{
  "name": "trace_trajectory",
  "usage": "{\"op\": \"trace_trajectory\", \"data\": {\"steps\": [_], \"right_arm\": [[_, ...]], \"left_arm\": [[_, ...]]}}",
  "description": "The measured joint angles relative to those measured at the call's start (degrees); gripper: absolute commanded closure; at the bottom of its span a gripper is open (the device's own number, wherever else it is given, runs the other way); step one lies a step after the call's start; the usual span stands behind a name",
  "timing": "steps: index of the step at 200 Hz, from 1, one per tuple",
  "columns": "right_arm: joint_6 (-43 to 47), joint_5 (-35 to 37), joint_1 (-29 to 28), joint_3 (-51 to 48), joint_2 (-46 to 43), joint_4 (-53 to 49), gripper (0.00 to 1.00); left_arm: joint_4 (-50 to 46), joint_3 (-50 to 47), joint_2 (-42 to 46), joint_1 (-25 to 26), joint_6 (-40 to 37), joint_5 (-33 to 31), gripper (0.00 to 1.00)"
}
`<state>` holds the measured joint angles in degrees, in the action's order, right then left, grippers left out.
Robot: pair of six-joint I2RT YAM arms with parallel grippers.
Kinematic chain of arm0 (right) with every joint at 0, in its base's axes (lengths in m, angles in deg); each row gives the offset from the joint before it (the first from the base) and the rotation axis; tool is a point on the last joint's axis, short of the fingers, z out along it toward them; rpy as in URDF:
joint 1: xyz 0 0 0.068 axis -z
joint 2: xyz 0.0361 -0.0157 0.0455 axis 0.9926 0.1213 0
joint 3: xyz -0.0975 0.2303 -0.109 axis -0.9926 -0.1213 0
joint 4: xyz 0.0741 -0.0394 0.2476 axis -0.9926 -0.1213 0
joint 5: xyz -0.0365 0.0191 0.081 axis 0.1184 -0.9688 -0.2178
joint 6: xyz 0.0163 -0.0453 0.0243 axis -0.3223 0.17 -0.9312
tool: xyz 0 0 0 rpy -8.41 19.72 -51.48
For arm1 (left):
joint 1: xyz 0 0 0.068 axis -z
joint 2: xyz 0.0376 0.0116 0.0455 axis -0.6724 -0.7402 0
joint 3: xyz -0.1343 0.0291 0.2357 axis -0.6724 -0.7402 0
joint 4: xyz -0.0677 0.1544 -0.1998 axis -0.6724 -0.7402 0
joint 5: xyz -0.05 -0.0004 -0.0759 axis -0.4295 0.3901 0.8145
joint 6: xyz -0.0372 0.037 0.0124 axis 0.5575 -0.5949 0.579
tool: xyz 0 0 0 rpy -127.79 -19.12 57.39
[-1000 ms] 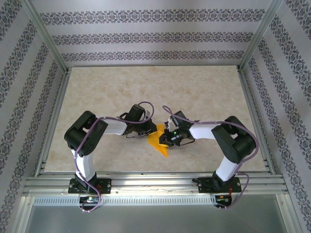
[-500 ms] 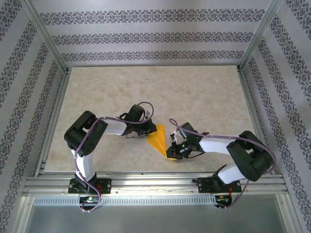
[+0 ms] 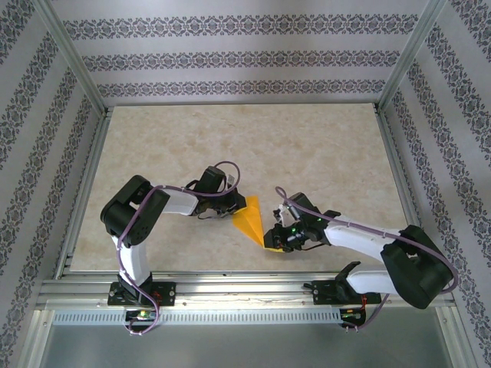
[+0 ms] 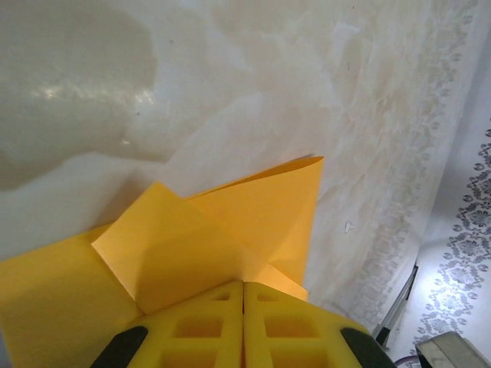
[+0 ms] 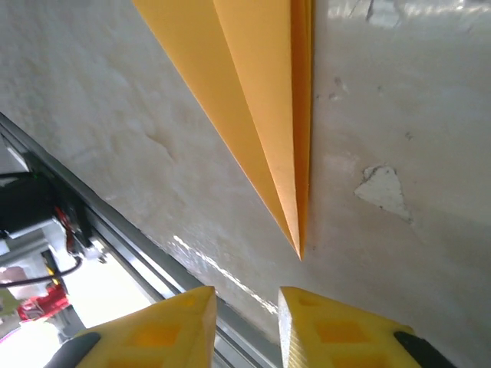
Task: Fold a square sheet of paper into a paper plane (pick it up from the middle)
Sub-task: Turn over the paper at the center of the table.
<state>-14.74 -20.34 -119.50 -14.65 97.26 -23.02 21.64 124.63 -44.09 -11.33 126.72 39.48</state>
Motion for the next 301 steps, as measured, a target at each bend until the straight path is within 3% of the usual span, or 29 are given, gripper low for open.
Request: {"op": "trace_trajectory", "data": {"steps": [89,177,301], "right_arm": [[-8.3,-0.9,0.6,-3.1,4.0,6.1,0.70],[-10.9,-3.5,1.9,-3.4,5.8,7.6,0.75],[-8.2,5.6,-2.0,-0.4,4.8,3.6,0.74]], "left_arm": [[1.5,-0.7,0.0,-0.3,1.6,0.3,0.91],[1.5,-0.7,0.0,-0.3,1.6,0.2,0.91],[1.5,-0.7,0.0,-0.3,1.6,0.3,0.91]]}}
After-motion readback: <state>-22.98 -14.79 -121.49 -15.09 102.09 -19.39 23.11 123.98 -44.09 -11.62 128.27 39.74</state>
